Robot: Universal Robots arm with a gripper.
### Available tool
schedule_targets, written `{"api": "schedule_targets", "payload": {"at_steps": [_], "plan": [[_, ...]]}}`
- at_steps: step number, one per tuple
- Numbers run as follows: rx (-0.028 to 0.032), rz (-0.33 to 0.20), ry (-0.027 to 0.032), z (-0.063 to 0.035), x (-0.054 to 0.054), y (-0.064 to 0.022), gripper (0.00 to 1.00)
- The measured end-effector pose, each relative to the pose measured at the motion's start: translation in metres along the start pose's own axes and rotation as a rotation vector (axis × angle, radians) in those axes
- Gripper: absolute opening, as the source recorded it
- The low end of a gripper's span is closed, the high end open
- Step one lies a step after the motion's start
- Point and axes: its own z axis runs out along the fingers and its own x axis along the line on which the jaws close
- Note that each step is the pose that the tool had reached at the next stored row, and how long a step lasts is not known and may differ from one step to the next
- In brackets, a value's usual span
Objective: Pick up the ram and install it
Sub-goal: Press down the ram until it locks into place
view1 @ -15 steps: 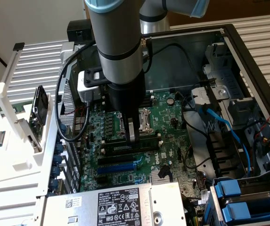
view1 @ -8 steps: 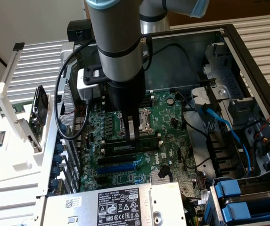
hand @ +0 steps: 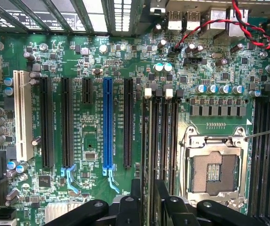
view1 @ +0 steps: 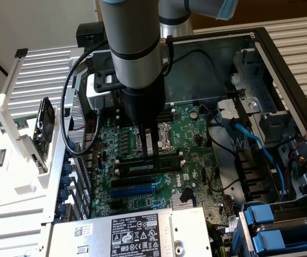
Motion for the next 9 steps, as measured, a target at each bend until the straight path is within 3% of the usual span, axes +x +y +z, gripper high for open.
{"api": "schedule_targets", "payload": {"at_steps": [9], "plan": [[0.0000,0.000,0.0000,0.0000,0.0000,0.0000,0.24]]}}
